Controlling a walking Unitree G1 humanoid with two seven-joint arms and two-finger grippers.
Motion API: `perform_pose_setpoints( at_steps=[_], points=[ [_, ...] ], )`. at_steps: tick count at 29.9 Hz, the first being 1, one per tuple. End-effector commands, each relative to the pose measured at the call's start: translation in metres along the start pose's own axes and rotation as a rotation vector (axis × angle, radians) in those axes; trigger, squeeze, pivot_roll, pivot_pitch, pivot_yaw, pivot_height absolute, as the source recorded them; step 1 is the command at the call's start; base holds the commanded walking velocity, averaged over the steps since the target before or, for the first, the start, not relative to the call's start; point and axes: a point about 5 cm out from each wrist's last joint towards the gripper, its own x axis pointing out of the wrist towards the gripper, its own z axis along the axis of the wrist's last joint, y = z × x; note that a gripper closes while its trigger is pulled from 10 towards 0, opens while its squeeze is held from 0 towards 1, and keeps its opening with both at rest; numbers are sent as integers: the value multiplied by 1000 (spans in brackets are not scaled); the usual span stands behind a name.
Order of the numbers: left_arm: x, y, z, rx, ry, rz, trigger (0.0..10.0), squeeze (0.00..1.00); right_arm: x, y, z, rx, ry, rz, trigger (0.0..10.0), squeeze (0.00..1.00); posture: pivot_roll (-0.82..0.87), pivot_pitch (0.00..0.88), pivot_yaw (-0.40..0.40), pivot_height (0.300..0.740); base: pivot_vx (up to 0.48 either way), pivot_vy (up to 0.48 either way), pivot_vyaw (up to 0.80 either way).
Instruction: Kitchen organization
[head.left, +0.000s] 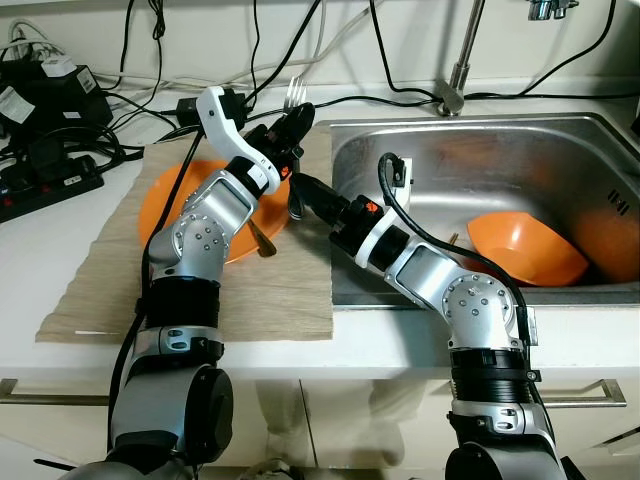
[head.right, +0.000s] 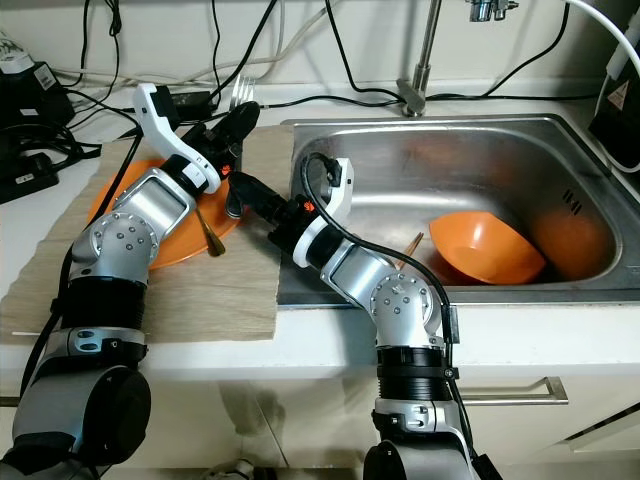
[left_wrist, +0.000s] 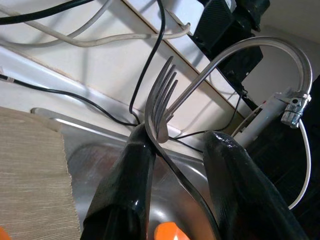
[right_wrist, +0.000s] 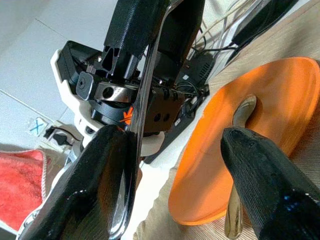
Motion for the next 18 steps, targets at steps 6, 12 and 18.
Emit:
perform_pose_setpoints(
  at_steps=[6, 12, 18],
  points=[
    [2, -14, 6, 17, -15, -60, 0, 0, 19, 18, -12, 17, 52, 70, 10000, 0, -41, 0, 82, 740, 0, 0, 0],
    [4, -25, 9, -7, -27, -96, 0, 0, 21, 16, -14, -7, 62, 54, 10000, 0, -39, 0, 82, 740, 0, 0, 0],
    [4, -28, 9, -29, -24, -102, 0, 0, 20, 20, -16, -66, 94, 84, 10000, 0, -37, 0, 84, 740, 0, 0, 0]
  ],
)
